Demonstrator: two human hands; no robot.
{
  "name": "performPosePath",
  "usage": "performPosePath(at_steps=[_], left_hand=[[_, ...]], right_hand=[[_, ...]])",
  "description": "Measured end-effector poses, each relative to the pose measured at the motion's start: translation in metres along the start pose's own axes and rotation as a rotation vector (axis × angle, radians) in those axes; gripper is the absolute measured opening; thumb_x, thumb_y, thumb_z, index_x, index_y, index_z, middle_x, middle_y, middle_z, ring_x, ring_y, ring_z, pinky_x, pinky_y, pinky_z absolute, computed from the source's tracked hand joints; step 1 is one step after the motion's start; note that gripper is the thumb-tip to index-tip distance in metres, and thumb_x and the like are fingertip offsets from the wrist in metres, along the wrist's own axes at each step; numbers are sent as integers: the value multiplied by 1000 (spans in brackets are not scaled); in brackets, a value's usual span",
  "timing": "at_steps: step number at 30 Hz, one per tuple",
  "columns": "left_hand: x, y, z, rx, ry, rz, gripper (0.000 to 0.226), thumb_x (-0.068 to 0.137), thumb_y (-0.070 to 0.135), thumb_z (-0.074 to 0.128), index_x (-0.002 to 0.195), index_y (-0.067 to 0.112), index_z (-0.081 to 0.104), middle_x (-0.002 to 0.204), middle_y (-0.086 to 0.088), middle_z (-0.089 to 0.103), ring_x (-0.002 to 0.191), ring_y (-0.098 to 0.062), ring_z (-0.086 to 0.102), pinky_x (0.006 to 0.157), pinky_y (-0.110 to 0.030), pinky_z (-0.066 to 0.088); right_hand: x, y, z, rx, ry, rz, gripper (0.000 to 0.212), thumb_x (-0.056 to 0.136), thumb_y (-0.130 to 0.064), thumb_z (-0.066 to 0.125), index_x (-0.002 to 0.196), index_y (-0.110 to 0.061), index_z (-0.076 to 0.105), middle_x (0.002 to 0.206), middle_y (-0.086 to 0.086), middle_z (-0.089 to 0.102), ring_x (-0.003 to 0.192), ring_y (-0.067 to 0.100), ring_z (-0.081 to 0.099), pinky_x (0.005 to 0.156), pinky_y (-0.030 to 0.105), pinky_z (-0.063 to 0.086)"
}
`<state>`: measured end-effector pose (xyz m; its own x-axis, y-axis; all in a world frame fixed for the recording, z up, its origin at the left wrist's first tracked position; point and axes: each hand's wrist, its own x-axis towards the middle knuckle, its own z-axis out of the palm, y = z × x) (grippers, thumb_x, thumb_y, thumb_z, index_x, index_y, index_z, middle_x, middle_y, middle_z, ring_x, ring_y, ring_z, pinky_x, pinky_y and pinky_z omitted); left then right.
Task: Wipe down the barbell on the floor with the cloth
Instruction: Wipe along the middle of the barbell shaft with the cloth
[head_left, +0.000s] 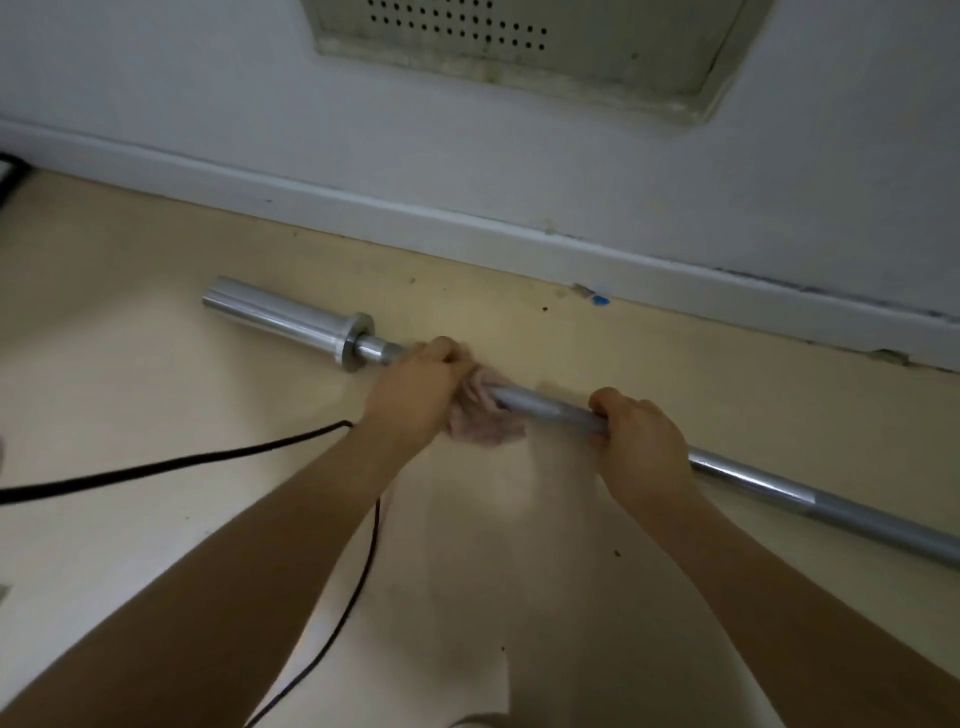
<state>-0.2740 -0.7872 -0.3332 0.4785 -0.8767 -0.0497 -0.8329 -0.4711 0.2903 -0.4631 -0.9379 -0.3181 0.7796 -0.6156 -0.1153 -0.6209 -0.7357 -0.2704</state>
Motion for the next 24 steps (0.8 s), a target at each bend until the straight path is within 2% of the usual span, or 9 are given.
performPosePath(at_steps=[2,4,7,11,14,17,19,21,24], left_hand=[[-7,-32,-1,-157,102,-165,25,87,29,52,106,19,66,117,-6,61,106,-28,58,94,-42,47],[-5,-33,6,-120,134,-196,24,87,26,53,99,12,67,112,-8,62,101,-27,61,90,-40,50],[7,30,26,-137,65,-52,20,81,13,62,100,9,66,116,-11,62,99,-32,61,85,-39,52],[15,72,33,-137,103,182,26,79,18,59,102,13,70,98,-8,70,86,-30,61,76,-33,54],[9,8,12,-103,56,-2,34,74,21,67,107,23,65,98,1,67,93,-26,60,82,-37,49],[-3,-43,-5,-107,163,-296,21,75,9,67,96,13,69,92,-7,67,88,-28,62,75,-31,47],[1,-32,-2,-50,173,-317,29,64,-2,72,91,9,70,91,-13,67,88,-32,61,76,-34,47],[6,-4,11,-12,170,-331,26,69,-4,64,92,8,67,95,-13,65,93,-36,58,82,-37,43],[13,57,37,-30,103,-197,24,80,6,54,103,10,62,106,-11,64,104,-33,56,95,-39,39]], right_hand=[[1,-2,3,-4,19,-23,25,76,6,52,94,-7,62,83,14,65,80,33,55,61,35,40],[4,-7,7,9,23,-50,27,72,10,53,92,-4,64,80,15,65,78,34,55,62,37,44],[6,-8,10,18,27,-41,26,68,11,55,88,-3,65,75,16,65,74,36,56,60,38,43],[7,-1,5,18,30,-29,22,75,6,58,95,-4,60,81,17,65,78,37,56,62,38,40],[9,2,6,-13,36,-58,15,78,3,60,90,-5,59,81,15,63,78,35,55,61,36,37],[8,-1,13,24,57,-79,23,66,17,56,80,-1,60,72,18,62,68,35,54,57,33,35],[8,-2,15,30,68,-80,24,62,19,56,77,0,60,68,18,61,65,35,54,55,33,34],[9,-1,15,33,69,-71,20,66,16,59,78,0,61,69,17,62,67,35,54,56,34,35],[12,-2,13,29,59,-38,15,73,7,61,85,-3,62,76,15,64,75,34,55,61,36,38]])
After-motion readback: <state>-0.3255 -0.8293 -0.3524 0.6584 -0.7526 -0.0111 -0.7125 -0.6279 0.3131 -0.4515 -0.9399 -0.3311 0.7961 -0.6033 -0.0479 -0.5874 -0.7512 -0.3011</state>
